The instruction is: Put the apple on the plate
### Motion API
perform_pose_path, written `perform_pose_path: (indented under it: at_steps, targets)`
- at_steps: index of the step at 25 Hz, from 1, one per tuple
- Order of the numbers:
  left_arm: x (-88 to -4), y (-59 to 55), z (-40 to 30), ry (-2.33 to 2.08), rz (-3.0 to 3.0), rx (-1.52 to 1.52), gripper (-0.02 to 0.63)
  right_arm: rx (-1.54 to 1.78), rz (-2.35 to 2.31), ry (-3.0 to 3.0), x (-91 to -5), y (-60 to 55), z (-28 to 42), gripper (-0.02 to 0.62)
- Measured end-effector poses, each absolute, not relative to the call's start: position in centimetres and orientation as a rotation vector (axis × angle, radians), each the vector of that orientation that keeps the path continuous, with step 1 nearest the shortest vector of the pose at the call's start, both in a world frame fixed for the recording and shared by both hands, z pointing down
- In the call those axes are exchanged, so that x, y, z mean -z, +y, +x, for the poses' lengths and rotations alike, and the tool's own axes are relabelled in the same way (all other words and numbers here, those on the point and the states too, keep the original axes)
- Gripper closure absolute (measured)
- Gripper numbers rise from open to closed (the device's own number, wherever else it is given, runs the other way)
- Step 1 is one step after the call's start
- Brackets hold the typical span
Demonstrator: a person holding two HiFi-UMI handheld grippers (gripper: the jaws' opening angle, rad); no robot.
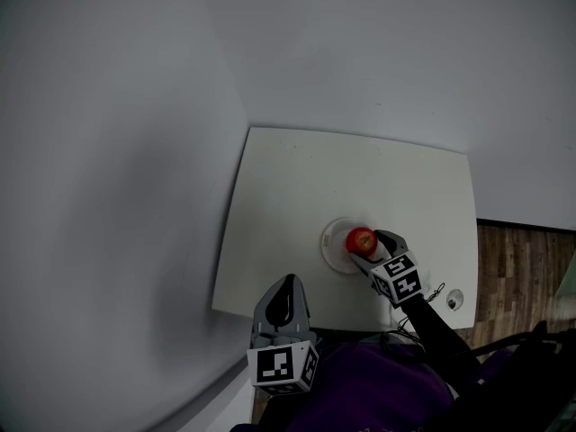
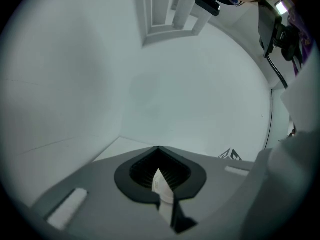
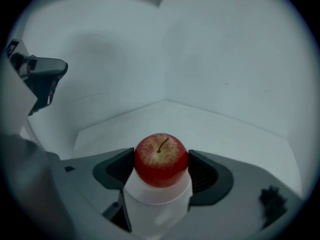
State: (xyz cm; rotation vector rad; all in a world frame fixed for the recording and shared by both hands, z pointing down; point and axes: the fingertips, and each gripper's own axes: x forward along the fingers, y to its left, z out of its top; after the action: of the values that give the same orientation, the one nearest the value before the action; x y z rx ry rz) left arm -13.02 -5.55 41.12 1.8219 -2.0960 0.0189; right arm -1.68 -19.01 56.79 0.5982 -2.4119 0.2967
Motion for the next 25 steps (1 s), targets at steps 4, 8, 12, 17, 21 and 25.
perform_pose_path:
  at_steps: [4, 8, 12, 17, 21, 25]
  targets:
    - [-41.3, -5.5, -13.5, -2.102, 1.810, -0.022, 0.598, -0.297, 0.580, -2.397, -57.6, -18.9, -2.0, 0.261]
    - [-41.5, -5.6, -13.9, -2.110, 1.797, -0.022, 0.598, -0.292, 0.566, -2.396, -57.9, -18.9, -2.5, 0.261]
    - [-41.4, -5.4, -14.1, -2.115, 1.785, -0.025, 0.598, -0.293, 0.546, -2.395, -58.1, -18.6, -2.7, 0.261]
    - [-41.6, -5.4, -14.4, -2.120, 1.777, -0.024, 0.598, -0.281, 0.518, -2.382, -58.6, -18.2, -3.2, 0.261]
    - [-41.5, -5.5, -14.6, -2.126, 1.776, -0.022, 0.598, -0.276, 0.503, -2.378, -58.6, -18.1, -3.5, 0.261]
    - [-41.4, -5.6, -14.5, -2.123, 1.775, -0.027, 0.598, -0.280, 0.505, -2.382, -58.5, -18.2, -3.5, 0.261]
